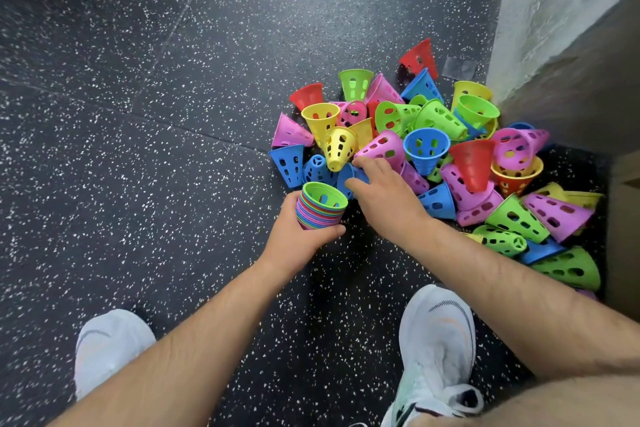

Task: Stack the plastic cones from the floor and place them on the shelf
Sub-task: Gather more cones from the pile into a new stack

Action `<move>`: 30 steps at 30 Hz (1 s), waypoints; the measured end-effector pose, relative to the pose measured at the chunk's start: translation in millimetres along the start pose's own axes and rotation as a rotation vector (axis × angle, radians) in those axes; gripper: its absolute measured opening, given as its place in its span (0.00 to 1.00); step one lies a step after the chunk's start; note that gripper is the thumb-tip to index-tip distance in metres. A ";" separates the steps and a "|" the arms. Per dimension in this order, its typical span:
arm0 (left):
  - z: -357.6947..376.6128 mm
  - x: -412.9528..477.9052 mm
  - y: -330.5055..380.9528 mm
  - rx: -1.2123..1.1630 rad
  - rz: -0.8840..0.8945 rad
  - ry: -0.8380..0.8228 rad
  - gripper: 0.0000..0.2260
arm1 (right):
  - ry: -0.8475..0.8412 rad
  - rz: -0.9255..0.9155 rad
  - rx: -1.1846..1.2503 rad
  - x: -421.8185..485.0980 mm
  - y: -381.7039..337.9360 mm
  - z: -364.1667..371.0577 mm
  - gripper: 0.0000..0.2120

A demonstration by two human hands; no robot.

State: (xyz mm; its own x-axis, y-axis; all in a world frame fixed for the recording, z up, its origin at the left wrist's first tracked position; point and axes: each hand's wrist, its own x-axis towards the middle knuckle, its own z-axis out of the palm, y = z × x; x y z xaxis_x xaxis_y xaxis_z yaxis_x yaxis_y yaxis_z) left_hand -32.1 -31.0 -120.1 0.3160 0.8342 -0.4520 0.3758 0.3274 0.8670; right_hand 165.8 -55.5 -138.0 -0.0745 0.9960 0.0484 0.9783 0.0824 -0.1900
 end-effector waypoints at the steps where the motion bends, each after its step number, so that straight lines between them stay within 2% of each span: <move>1: 0.2 -0.2 -0.1 0.006 0.000 -0.003 0.30 | 0.001 -0.003 0.002 -0.9 1.5 -1.0 0.20; 3: 1.3 0.7 -1.2 0.009 -0.001 -0.014 0.31 | 0.017 -0.006 0.044 -3.1 5.6 -2.8 0.15; 6: 3.5 1.5 -2.4 -0.004 -0.012 -0.032 0.31 | 0.056 0.083 0.290 -7.1 9.2 -9.9 0.06; 9: 4.9 2.5 -1.3 -0.020 -0.009 -0.035 0.29 | 0.114 0.200 0.525 -9.8 10.8 -20.4 0.05; 15: 3.9 5.1 -0.2 -0.053 -0.002 -0.043 0.29 | 0.269 0.385 0.772 -8.5 6.5 -43.8 0.07; 21: 0.7 3.2 -0.8 -0.045 0.001 -0.033 0.30 | 0.249 0.289 0.788 -2.3 -12.9 -52.9 0.06; 26: -1.3 1.3 -2.2 -0.027 0.003 -0.035 0.30 | 0.233 0.303 0.846 -1.3 -21.8 -51.3 0.06; 30: -0.1 0.5 -1.7 -0.041 0.017 -0.038 0.29 | 0.105 0.309 0.780 -7.9 -24.5 -48.5 0.03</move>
State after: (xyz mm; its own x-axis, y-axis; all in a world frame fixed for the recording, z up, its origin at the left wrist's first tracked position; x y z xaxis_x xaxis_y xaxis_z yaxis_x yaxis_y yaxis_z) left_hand -32.7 -31.1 -121.8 0.3552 0.8225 -0.4442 0.3344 0.3320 0.8820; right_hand 151.8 -67.0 -86.1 0.2307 0.9725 -0.0333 0.5349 -0.1553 -0.8305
